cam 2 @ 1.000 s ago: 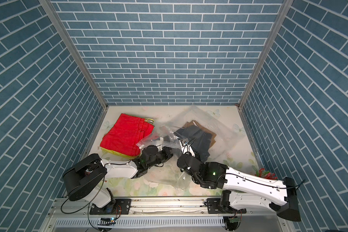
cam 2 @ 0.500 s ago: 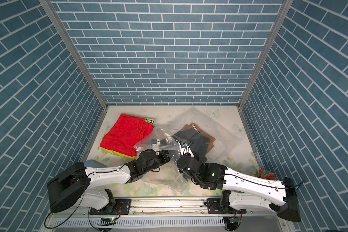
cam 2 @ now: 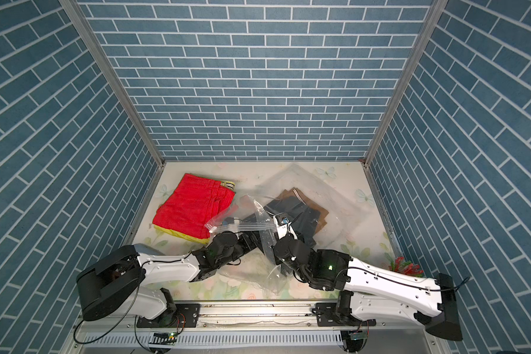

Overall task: Take the trousers out of the vacuum bag
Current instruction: Take out the trousers from the vacuum bag.

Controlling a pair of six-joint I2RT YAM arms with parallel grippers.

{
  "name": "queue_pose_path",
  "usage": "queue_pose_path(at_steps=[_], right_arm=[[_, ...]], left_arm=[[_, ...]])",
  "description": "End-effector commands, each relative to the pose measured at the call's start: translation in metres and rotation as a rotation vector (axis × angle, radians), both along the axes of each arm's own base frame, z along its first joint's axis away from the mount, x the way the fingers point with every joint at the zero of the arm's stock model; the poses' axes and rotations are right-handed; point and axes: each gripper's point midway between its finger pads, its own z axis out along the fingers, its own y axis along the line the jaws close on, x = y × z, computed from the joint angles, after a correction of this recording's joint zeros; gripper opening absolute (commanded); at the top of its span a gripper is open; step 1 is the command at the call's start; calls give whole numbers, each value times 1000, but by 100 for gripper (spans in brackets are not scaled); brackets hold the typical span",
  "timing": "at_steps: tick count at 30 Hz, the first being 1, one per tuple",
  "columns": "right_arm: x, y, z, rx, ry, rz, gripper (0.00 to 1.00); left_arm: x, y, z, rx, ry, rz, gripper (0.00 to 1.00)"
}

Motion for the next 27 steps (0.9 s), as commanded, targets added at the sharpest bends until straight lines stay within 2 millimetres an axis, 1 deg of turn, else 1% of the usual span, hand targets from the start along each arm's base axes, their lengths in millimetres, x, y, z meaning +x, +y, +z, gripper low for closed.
queue_pose_path(at_steps=[1,2,5,9,12,16,20,24,27], right_arm=[[1,-2,2,-2,-18,6,0],[0,0,2,1,-18,19,0],[-3,5,-2,2,-16,50,0],[-6,15,-7,-8,-8,98,0],[-12,25,-13,-22,7,151,0],[-20,37,-23,-47,35,213,0],[-22,38,-31,-69,46,216,0],[-24,40,-32,-62,48,219,0],[-24,40,-33,-64,50,218,0]], left_arm=[[-3,34,-21,85,39,97,98],[-3,40,-22,84,34,108,100],[-2,51,-21,63,10,133,100],[7,55,-12,6,-42,136,100],[14,52,-3,-67,-82,116,100],[22,51,3,-114,-118,118,100],[28,51,11,-166,-153,122,100],[33,52,15,-209,-169,131,100],[35,48,17,-255,-170,119,100]])
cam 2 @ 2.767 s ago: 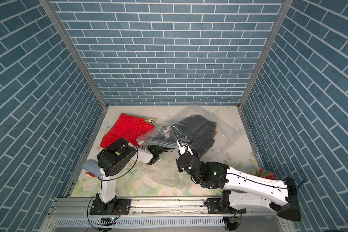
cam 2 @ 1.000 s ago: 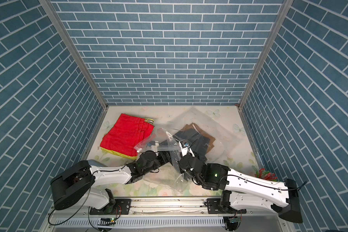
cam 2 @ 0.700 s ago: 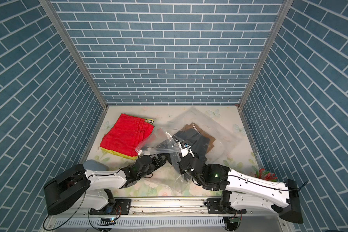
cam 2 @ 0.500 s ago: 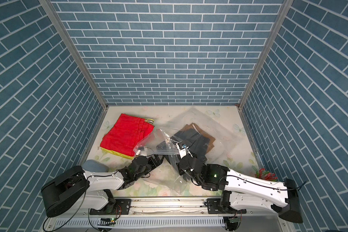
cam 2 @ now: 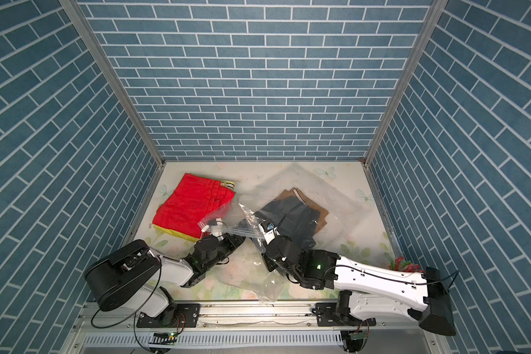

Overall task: Take the trousers out of the vacuum bag
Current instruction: Take out the trousers from the vacuum bag.

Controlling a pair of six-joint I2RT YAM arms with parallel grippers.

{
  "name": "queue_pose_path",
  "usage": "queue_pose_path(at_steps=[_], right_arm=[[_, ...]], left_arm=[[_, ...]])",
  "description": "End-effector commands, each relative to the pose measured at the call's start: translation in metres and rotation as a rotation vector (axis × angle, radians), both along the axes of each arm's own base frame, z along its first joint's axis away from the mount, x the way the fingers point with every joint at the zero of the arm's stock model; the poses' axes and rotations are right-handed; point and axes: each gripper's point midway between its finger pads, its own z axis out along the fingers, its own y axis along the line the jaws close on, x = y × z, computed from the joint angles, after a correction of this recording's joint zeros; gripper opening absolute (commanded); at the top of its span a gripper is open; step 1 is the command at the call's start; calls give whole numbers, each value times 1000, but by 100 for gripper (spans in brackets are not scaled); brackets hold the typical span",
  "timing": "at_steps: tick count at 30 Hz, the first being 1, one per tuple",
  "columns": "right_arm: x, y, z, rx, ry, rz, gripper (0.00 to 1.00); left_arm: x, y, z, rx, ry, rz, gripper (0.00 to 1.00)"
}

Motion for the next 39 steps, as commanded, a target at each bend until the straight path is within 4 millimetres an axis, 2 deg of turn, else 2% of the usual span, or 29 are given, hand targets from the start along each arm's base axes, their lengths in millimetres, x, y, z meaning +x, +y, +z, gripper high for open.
queue_pose_path(at_steps=[1,7,11,16,21,25,28,29,36,39], right_arm=[[-3,0,-5,-15,-8,17,0],[-3,-1,-2,-9,-12,13,0],[-3,-4,-3,-12,-12,6,0],[-3,-6,-5,-20,-11,1,0],[-2,-8,-3,-18,-16,-9,0],[-2,-8,-4,-24,-13,-14,0],[1,-12,-8,-42,-12,-37,0],[2,-13,-10,-50,-14,-49,0],[14,-25,-21,-103,-17,-163,0],[18,-28,-26,-117,-14,-211,0]], left_arm=[[7,-1,15,-80,-46,4,100],[15,-12,10,-111,-34,-13,99],[20,-13,9,-128,-45,-12,84],[29,-16,4,-112,-46,-21,71],[34,-14,1,-92,-44,-12,48],[33,-11,3,-75,-53,-16,26],[32,-8,5,-63,-55,-13,4],[32,-9,7,-61,-58,-17,0],[24,-18,25,-54,-102,-87,0],[20,-17,25,-33,-92,-93,0]])
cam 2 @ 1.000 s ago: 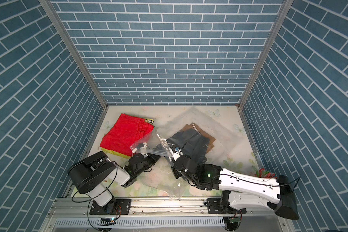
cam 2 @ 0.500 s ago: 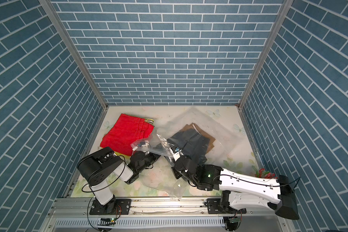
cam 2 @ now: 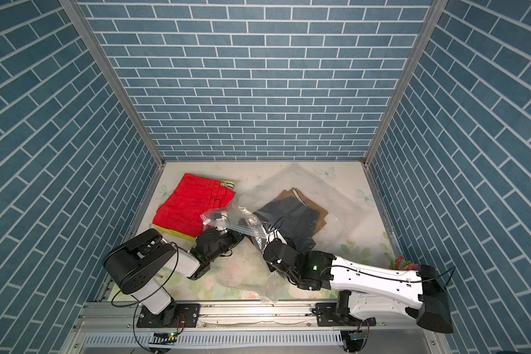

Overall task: Take the trousers out of the vacuum bag
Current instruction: Take out the trousers from the vacuum bag.

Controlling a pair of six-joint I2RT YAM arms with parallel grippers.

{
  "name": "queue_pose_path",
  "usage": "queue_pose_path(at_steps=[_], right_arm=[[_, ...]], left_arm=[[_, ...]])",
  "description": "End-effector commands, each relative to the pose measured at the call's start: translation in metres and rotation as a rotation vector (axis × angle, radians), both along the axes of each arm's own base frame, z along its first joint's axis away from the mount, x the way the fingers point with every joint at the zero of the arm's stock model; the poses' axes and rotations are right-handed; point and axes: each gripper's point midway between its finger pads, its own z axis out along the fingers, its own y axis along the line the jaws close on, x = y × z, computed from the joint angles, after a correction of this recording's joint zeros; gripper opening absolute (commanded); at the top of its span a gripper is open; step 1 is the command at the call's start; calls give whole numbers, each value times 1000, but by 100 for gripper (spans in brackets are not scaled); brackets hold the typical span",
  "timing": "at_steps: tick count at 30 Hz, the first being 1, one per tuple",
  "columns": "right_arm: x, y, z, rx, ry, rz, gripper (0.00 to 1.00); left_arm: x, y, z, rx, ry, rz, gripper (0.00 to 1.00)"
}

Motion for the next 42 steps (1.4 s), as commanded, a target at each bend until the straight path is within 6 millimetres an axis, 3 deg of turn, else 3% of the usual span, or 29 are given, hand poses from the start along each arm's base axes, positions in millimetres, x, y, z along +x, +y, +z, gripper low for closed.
queue_pose_path(at_steps=[1,8,20,28,32,35,42], right_arm=[[8,-11,-4,-25,-3,-99,0],[15,-19,-4,-55,-20,-171,0],[17,-20,-9,-77,-30,-185,0],[9,4,7,28,-18,-68,0],[-1,17,9,62,11,8,9],[-7,23,4,80,38,49,19],[-7,-5,-39,39,115,-85,17]], left_arm=[[-1,1,10,24,-32,-10,0],[-19,9,0,151,10,-25,0],[-32,29,34,229,-4,-6,0],[-33,29,36,208,-19,-3,0],[-35,25,35,196,-30,-7,0],[-37,16,31,208,-25,-24,0],[-48,-12,4,249,20,-80,0]])
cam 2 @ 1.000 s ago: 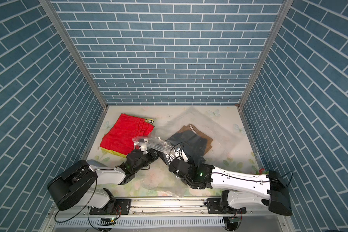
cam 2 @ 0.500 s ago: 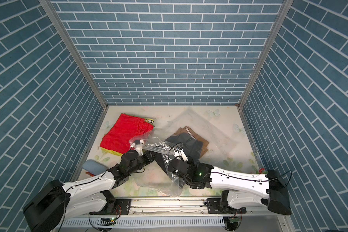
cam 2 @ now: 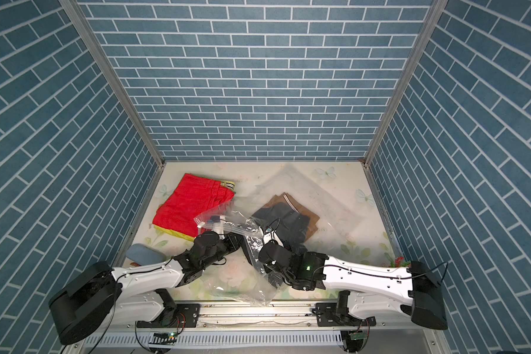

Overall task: Take the trousers out of the vacuum bag
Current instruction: Take out the trousers from the vacuum bag.

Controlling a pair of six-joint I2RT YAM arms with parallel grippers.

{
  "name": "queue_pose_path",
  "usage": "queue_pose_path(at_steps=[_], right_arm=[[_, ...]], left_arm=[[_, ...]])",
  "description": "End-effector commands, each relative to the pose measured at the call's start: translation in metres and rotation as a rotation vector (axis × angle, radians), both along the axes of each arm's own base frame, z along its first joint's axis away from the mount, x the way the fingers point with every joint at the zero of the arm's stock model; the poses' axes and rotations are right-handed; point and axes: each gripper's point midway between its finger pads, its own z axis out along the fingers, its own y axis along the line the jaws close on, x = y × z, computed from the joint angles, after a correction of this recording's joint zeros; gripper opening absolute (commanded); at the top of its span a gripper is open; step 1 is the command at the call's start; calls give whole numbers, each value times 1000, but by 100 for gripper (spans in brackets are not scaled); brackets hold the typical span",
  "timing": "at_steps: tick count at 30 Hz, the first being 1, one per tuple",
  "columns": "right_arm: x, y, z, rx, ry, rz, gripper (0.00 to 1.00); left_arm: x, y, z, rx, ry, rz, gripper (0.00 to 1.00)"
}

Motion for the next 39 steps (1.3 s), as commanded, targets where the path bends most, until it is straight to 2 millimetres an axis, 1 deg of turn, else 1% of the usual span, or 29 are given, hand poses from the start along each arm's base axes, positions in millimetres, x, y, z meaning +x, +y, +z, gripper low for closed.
queue_pose_path(at_steps=[1,4,9,11,14,18,21,23,25,28,31,33,35,37,39], right_arm=[[-2,-22,-24,-11,57,-100,19],[-3,-41,-41,-25,93,-166,20],[0,-61,-68,-51,149,-227,13],[5,-65,-74,-43,158,-243,12],[14,-71,-82,-32,172,-261,11],[34,-93,-98,-80,183,-340,8],[52,-104,-101,-103,166,-369,8],[66,-110,-98,-116,147,-384,7],[82,-118,-91,-142,115,-398,7],[99,-125,-76,-176,77,-414,7],[106,-116,-55,-159,44,-382,7],[106,-106,-45,-120,44,-337,10],[102,-98,-37,-73,50,-299,14],[93,-88,-30,-16,62,-245,25],[84,-80,-19,40,61,-196,39]], left_arm=[[-7,-20,-6,-7,7,-38,0],[-15,-29,-23,-7,42,-59,0],[-19,-44,-43,-15,73,-75,0],[-19,-51,-50,-29,86,-81,0],[-14,-62,-58,-54,97,-88,0],[-4,-78,-66,-79,100,-88,0],[8,-91,-65,-93,85,-81,0],[20,-101,-61,-114,71,-76,0],[34,-108,-57,-133,56,-62,0],[55,-111,-49,-160,39,-41,0],[66,-108,-37,-194,21,-40,0],[66,-107,-28,-191,14,-42,0],[62,-106,-21,-169,7,-51,0],[56,-101,-16,-170,6,-57,0],[50,-93,-13,-171,10,-54,0]])
